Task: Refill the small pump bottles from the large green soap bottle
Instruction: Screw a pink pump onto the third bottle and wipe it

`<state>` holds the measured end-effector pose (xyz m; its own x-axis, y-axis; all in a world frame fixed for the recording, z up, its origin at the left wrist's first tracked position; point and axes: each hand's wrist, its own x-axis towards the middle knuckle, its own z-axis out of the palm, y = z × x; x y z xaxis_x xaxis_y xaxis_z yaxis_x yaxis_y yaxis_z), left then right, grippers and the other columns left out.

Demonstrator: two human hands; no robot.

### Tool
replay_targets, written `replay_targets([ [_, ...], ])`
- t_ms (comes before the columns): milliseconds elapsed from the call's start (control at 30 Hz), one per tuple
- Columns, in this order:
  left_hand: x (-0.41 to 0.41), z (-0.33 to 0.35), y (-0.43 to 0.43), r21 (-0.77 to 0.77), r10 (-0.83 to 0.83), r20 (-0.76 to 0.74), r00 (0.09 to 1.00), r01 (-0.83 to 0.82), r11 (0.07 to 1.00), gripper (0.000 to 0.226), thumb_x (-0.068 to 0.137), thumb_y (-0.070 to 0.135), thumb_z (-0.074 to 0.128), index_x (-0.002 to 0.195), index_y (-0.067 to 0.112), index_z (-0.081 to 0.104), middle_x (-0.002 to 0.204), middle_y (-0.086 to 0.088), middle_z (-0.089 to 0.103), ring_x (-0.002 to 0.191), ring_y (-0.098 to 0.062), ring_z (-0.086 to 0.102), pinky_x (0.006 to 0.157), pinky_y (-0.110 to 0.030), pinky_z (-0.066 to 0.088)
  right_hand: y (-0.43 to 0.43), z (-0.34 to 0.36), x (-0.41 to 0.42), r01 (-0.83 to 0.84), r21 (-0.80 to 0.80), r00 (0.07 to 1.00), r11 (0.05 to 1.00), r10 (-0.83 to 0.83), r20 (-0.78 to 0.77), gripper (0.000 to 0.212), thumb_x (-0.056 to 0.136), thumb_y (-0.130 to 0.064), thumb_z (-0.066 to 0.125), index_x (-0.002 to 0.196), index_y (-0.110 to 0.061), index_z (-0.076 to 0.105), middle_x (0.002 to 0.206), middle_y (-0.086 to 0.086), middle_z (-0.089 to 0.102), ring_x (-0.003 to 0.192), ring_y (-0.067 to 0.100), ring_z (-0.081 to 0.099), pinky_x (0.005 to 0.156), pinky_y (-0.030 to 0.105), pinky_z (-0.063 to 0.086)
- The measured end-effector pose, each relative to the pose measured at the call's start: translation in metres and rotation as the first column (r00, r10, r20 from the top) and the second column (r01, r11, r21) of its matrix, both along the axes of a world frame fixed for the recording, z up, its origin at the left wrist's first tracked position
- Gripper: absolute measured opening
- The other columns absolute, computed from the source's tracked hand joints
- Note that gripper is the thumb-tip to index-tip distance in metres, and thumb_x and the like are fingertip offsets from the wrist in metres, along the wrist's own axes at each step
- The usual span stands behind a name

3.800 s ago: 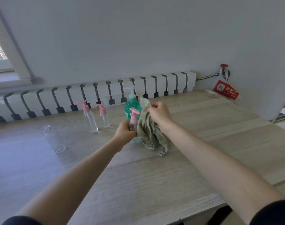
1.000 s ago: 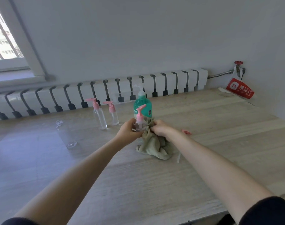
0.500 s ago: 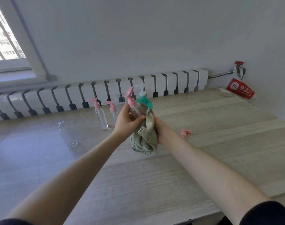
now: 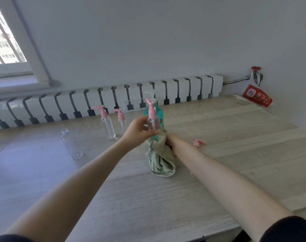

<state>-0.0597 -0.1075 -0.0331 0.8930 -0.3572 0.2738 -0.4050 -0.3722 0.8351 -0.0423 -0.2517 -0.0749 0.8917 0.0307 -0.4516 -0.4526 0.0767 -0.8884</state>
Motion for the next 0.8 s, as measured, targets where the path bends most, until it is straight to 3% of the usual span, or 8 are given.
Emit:
replay_targets([
  [100, 0.003, -0.006, 0.000, -0.040, 0.082, -0.009, 0.997, -0.082, 0.996, 0.029, 0.081, 0.010, 0.072, 0.108, 0.013, 0.061, 0.102, -0.001, 0.069, 0.090, -0.018, 0.068, 0.082, -0.031, 0.056, -0.008, 0.003, 0.000, 0.087, -0.283, 0.992, 0.955, -0.056, 0.117, 0.041, 0.093, -0.042, 0.051, 0.111, -0.007, 0.061, 0.094, 0.007, 0.062, 0.085, 0.022, 0.059, 0.076, 0.030, 0.049],
  [167, 0.007, -0.012, 0.004, -0.017, 0.171, -0.003, 0.985, -0.171, 0.985, 0.029, 0.079, 0.013, 0.074, 0.106, 0.012, 0.062, 0.098, -0.001, 0.068, 0.088, -0.018, 0.067, 0.081, -0.032, 0.056, -0.010, 0.014, -0.003, 0.173, -0.291, 0.955, 0.941, -0.089, 0.282, 0.044, 0.099, -0.044, 0.035, 0.112, -0.009, 0.059, 0.099, 0.006, 0.059, 0.094, 0.023, 0.057, 0.087, 0.034, 0.048],
  [233, 0.010, -0.020, 0.008, 0.024, 0.252, -0.016, 0.968, -0.252, 0.967, 0.027, 0.076, 0.018, 0.077, 0.099, 0.013, 0.063, 0.093, -0.002, 0.068, 0.085, -0.018, 0.066, 0.077, -0.030, 0.056, -0.009, 0.023, -0.008, 0.186, -0.187, 0.885, 0.965, -0.081, 0.459, 0.048, 0.101, -0.045, 0.022, 0.110, -0.013, 0.057, 0.104, 0.007, 0.062, 0.099, 0.022, 0.059, 0.093, 0.038, 0.048],
  [300, 0.010, -0.026, 0.008, 0.075, 0.304, -0.011, 0.953, -0.302, 0.950, 0.025, 0.074, 0.019, 0.078, 0.092, 0.011, 0.063, 0.088, -0.002, 0.067, 0.080, -0.019, 0.065, 0.073, -0.033, 0.056, -0.002, 0.028, -0.015, 0.104, -0.239, 0.812, 0.965, 0.056, 0.580, 0.050, 0.102, -0.044, 0.019, 0.116, -0.012, 0.054, 0.106, 0.009, 0.063, 0.095, 0.020, 0.061, 0.089, 0.035, 0.049],
  [400, 0.009, -0.027, 0.003, 0.228, 0.313, 0.084, 0.946, -0.324, 0.918, 0.014, 0.081, 0.010, 0.066, 0.073, 0.018, 0.058, 0.071, 0.003, 0.061, 0.070, -0.018, 0.059, 0.067, -0.031, 0.051, 0.014, 0.020, -0.022, -0.049, -0.423, 0.708, 0.905, 0.330, 0.624, 0.036, 0.100, -0.037, 0.039, 0.127, -0.015, 0.048, 0.109, 0.001, 0.061, 0.096, 0.013, 0.059, 0.088, 0.027, 0.047],
  [500, 0.008, -0.028, 0.001, 0.368, 0.320, 0.131, 0.938, -0.346, 0.863, 0.025, 0.085, 0.005, 0.056, 0.062, 0.013, 0.051, 0.060, 0.003, 0.053, 0.063, -0.019, 0.052, 0.059, -0.031, 0.044, 0.027, 0.012, -0.021, 0.107, -0.445, 0.632, 0.889, 0.285, 0.721, 0.030, 0.091, -0.024, 0.059, 0.119, -0.014, 0.057, 0.112, 0.001, 0.064, 0.104, 0.013, 0.058, 0.092, 0.026, 0.046],
  [567, 0.008, -0.032, 0.005, 0.321, 0.336, 0.118, 0.935, -0.356, 0.878, 0.023, 0.083, 0.003, 0.056, 0.061, 0.011, 0.053, 0.059, 0.002, 0.053, 0.059, -0.018, 0.049, 0.056, -0.030, 0.041, 0.028, 0.008, -0.019, 0.172, -0.446, 0.630, 0.879, 0.250, 0.735, 0.026, 0.089, -0.022, 0.063, 0.112, -0.010, 0.061, 0.108, 0.004, 0.066, 0.101, 0.017, 0.060, 0.087, 0.025, 0.047],
  [800, 0.009, -0.036, 0.010, 0.180, 0.296, 0.059, 0.953, -0.302, 0.936, 0.009, 0.085, 0.013, 0.062, 0.090, 0.006, 0.063, 0.079, -0.003, 0.066, 0.073, -0.014, 0.059, 0.062, -0.025, 0.047, 0.017, 0.011, -0.011, 0.051, -0.469, 0.606, 0.882, 0.346, 0.716, 0.024, 0.087, -0.021, 0.066, 0.109, -0.010, 0.067, 0.096, -0.005, 0.068, 0.090, 0.005, 0.059, 0.075, 0.008, 0.042],
])
